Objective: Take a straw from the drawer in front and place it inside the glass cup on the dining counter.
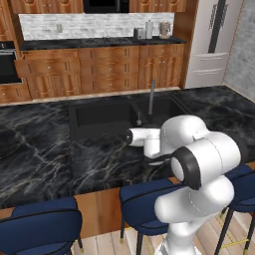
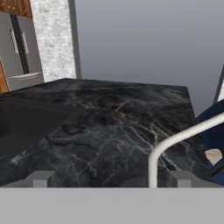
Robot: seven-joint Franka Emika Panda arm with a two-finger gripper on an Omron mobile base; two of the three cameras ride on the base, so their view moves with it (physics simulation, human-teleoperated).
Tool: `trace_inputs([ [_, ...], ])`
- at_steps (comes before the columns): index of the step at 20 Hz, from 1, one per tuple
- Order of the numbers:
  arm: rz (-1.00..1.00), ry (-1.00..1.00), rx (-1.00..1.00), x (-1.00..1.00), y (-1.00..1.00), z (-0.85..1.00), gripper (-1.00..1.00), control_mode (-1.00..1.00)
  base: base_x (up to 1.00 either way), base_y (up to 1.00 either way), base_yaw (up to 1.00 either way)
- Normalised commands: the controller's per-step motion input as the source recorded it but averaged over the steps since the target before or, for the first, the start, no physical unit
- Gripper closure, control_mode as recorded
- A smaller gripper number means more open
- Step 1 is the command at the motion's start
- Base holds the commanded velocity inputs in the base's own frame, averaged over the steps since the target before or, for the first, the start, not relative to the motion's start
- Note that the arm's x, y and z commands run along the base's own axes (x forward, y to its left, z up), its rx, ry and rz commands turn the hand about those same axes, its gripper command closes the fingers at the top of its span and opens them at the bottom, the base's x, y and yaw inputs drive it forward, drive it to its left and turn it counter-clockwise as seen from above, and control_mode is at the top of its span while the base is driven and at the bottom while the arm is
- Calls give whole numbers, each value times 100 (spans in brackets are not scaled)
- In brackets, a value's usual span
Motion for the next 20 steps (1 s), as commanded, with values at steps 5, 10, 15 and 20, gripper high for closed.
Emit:
trace_inputs([
  [5, 0, 7, 4, 0, 8, -16, -100, -100, 0, 0, 0],
  [10, 0, 2, 2, -8, 4, 1, -100, -100, 0, 0, 0],
  [15, 0, 0, 5, -36, 4, 31, -100, -100, 0, 0, 0],
  [20, 0, 0, 17, -61, 0, 75, -100, -100, 0, 0, 0],
])
